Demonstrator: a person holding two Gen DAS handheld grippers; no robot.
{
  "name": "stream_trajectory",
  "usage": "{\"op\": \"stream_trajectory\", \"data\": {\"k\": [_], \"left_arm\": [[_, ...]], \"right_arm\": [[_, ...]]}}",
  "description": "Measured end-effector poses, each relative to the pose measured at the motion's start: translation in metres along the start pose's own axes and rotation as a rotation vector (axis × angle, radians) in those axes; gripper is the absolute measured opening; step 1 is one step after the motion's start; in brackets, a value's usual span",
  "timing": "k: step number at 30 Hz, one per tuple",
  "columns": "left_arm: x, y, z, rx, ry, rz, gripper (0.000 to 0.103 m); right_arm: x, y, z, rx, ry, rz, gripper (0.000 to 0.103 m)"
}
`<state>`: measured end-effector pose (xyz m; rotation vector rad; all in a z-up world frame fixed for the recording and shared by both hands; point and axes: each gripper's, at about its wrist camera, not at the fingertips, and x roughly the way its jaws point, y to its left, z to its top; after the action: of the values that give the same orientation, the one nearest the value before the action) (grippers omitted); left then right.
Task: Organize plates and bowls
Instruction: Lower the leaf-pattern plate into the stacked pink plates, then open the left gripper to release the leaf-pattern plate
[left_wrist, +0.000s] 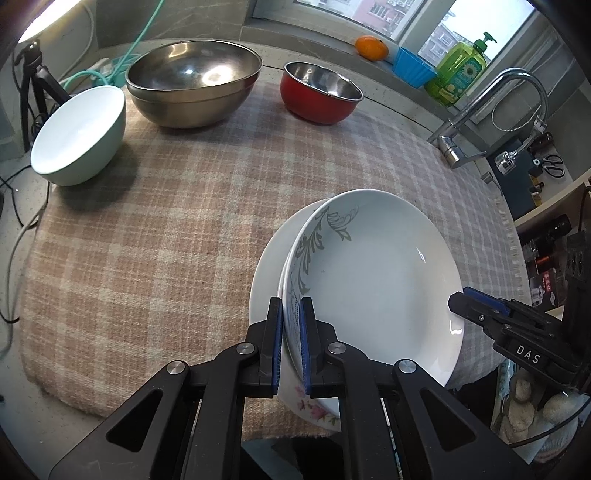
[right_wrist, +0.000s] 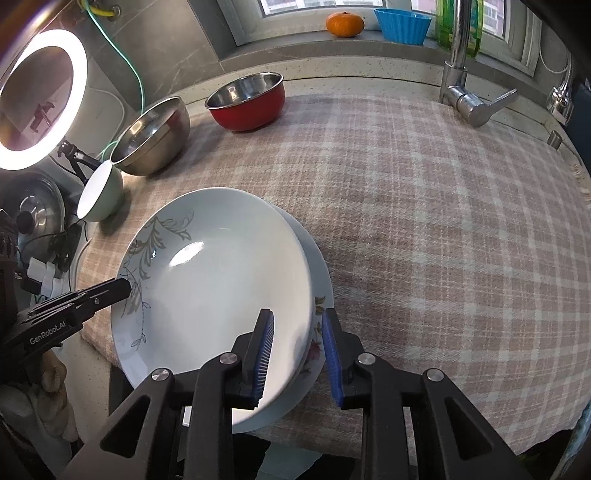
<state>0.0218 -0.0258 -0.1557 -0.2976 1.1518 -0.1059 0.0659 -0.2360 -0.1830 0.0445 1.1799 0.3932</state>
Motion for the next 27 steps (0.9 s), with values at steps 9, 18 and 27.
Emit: {"op": "stream_trajectory", "data": {"k": [9,18,27], "left_arm": [[-0.01,0.007,0.001,-0.014,-0.013,-0.002,0.01],[-0.028,0.014,0.002,-0.033,-0.037,-0.033,0.01],[-0.048,0.026,0.017,-0.053,-0.098,-0.021,0.01]], "right_arm": [[-0.005,-0.002,0.003,0.01,-0.015,-0.003,0.024],[-0.016,0.003,0.018,0.001,-0.05,0.007,0.025],[-0.024,0.025,0.043,-0.038,-0.081,0.051,0.025]]}}
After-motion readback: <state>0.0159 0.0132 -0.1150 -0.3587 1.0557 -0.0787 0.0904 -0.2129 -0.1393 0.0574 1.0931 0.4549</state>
